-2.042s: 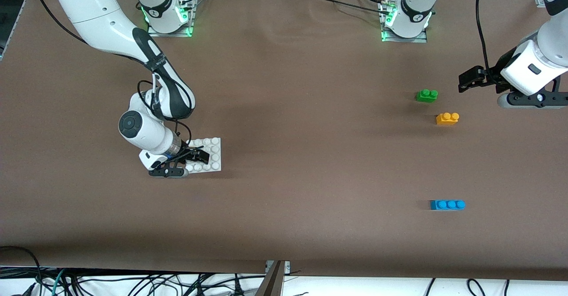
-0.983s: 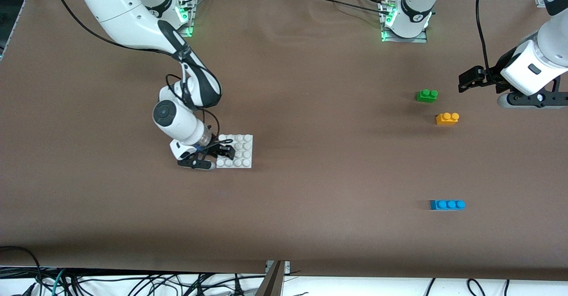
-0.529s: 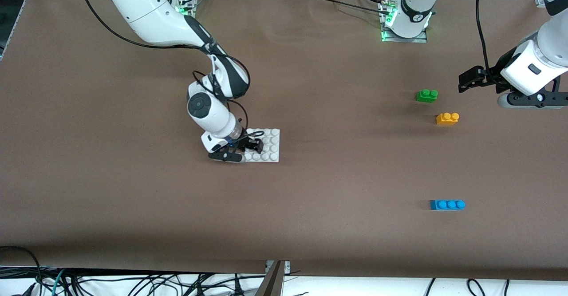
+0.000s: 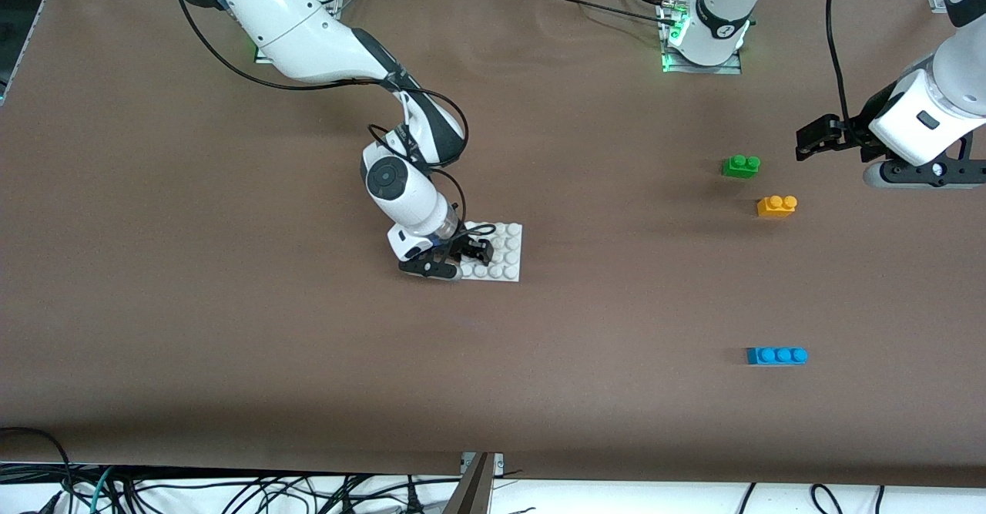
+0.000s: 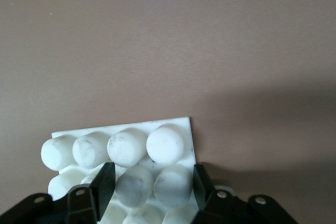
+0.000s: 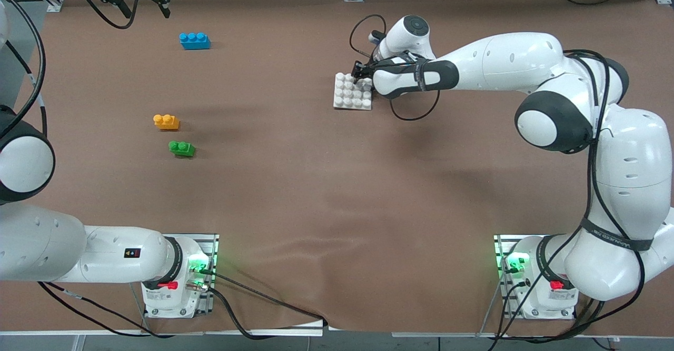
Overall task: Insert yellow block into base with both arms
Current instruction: 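Slide the white base plate toward the table middle with the right gripper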
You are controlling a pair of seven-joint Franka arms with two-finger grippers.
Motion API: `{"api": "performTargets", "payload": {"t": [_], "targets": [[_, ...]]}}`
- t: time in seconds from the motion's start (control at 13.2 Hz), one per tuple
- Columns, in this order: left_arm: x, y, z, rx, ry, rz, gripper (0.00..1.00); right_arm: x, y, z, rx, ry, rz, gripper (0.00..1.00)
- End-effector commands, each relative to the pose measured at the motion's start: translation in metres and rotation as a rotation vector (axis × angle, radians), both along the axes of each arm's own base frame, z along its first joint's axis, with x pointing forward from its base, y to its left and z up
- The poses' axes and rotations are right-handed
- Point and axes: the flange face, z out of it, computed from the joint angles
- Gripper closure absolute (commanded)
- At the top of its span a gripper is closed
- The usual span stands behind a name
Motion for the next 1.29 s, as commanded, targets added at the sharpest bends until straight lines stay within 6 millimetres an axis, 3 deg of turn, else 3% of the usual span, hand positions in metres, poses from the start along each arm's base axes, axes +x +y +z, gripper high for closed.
{"api": "performTargets", "payload": {"t": [0.0, 0.15, 0.3, 0.53, 0.91, 1.06, 1.21], "targets": [[0.001, 0.000, 0.006, 0.003, 0.003, -0.007, 0.00, -0.002, 0.026, -0.040, 0.003, 0.001, -0.041, 0.34], [0.001, 0.000, 0.006, 0.003, 0.003, -0.007, 0.00, 0.001, 0.040, -0.034, 0.012, -0.019, -0.045, 0.34], [0.001, 0.000, 0.005, 0.003, 0.005, -0.007, 0.00, -0.010, 0.065, -0.028, 0.021, -0.031, -0.011, 0.34], [0.001, 0.000, 0.005, 0.003, 0.005, -0.007, 0.00, -0.019, 0.087, -0.033, -0.003, -0.080, 0.070, 0.33], [0.001, 0.000, 0.005, 0.003, 0.005, -0.007, 0.00, -0.018, 0.098, -0.023, 0.012, -0.081, 0.041, 0.30], [0.001, 0.001, 0.005, 0.003, 0.006, -0.006, 0.00, -0.014, 0.093, -0.021, 0.005, -0.066, 0.028, 0.23], [0.001, 0.001, 0.005, 0.003, 0.006, -0.006, 0.00, -0.003, 0.091, -0.005, -0.005, -0.034, -0.012, 0.00]]}}
